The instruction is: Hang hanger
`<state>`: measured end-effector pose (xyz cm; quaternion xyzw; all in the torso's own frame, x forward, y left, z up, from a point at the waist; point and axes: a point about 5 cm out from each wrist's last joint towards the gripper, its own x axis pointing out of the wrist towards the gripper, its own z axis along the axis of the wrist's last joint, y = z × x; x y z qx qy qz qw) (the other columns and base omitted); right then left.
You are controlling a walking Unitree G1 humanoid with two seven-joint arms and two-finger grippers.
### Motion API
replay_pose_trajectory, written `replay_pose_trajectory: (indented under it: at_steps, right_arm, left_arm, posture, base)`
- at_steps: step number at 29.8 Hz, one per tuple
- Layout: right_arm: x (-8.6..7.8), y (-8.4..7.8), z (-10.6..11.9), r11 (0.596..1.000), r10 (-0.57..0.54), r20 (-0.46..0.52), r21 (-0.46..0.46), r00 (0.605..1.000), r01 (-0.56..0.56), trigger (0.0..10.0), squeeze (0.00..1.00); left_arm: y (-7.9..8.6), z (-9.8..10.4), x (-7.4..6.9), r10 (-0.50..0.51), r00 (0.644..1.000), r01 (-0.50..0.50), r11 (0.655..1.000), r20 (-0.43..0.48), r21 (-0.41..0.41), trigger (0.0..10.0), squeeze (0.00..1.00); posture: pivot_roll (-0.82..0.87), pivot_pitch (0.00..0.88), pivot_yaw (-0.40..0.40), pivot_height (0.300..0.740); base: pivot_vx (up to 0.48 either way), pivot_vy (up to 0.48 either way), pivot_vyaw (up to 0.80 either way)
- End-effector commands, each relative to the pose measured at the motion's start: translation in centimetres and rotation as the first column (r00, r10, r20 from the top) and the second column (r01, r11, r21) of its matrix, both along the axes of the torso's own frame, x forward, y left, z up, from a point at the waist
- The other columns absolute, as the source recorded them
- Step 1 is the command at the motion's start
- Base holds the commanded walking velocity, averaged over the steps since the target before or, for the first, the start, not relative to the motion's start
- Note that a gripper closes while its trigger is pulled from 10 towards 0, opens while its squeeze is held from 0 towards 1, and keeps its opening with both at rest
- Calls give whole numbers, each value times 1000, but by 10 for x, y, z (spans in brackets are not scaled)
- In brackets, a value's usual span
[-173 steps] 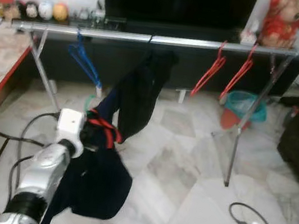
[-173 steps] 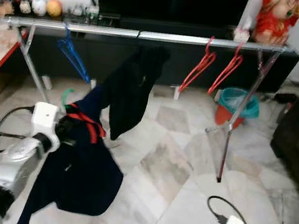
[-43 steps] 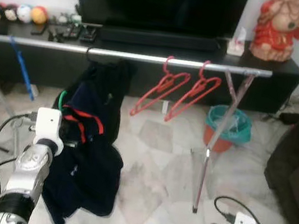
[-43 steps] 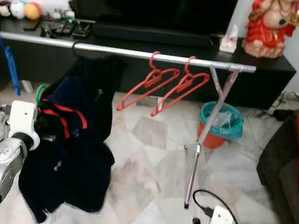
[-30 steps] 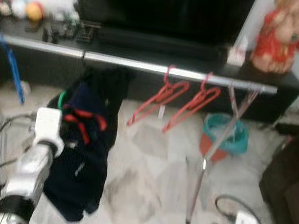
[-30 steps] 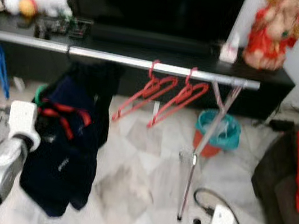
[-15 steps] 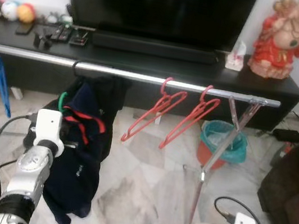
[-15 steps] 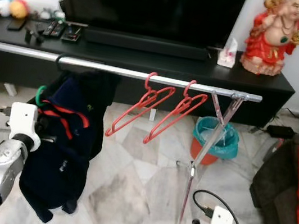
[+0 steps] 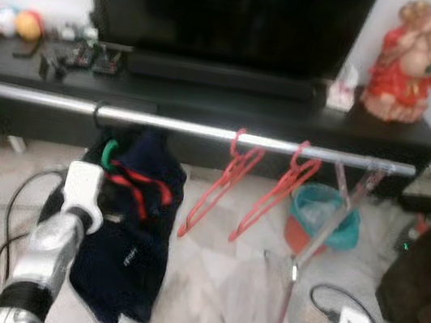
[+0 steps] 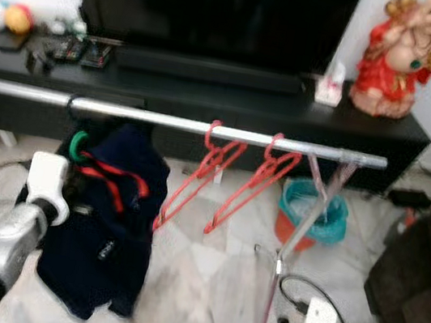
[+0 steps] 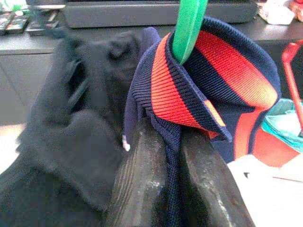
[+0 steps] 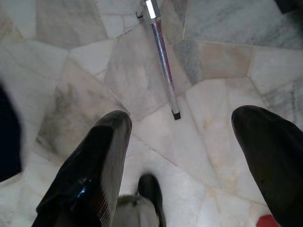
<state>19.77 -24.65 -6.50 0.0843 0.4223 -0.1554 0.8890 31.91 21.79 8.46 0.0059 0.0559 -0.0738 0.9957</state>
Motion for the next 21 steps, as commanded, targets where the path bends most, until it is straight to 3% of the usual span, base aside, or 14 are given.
replay_pose_trajectory:
  at_steps: [1,4,15,21]
  right_arm:
    - [-3,-8,1,1000,-18,-8,-10,1000,18,10000,0]
    - [-3,-8,1,1000,-21,-7,-6,1000,21,10000,0]
    - [-2,-8,1,1000,-26,-4,-8,1000,26,10000,0]
    - [-1,-9,2,1000,-29,-1,-10,1000,29,10000,0]
  left_arm:
    - [-9,9,5,-40,999,41,999,32,-20,10000,0]
    - [-13,10,5,-101,995,101,995,25,-16,10000,0]
    - [-16,12,6,-116,993,116,993,28,-8,10000,0]
    - [-23,16,8,-177,984,175,982,25,71,10000,0]
  posture:
    - [-87,0,1,740]
    - [-86,0,1,740]
    - [-84,0,-8,740]
    - [-80,0,-13,740]
  base:
    - [292,0,0]
    - [97,0,0]
    - [0,0,0]
    - [0,0,0]
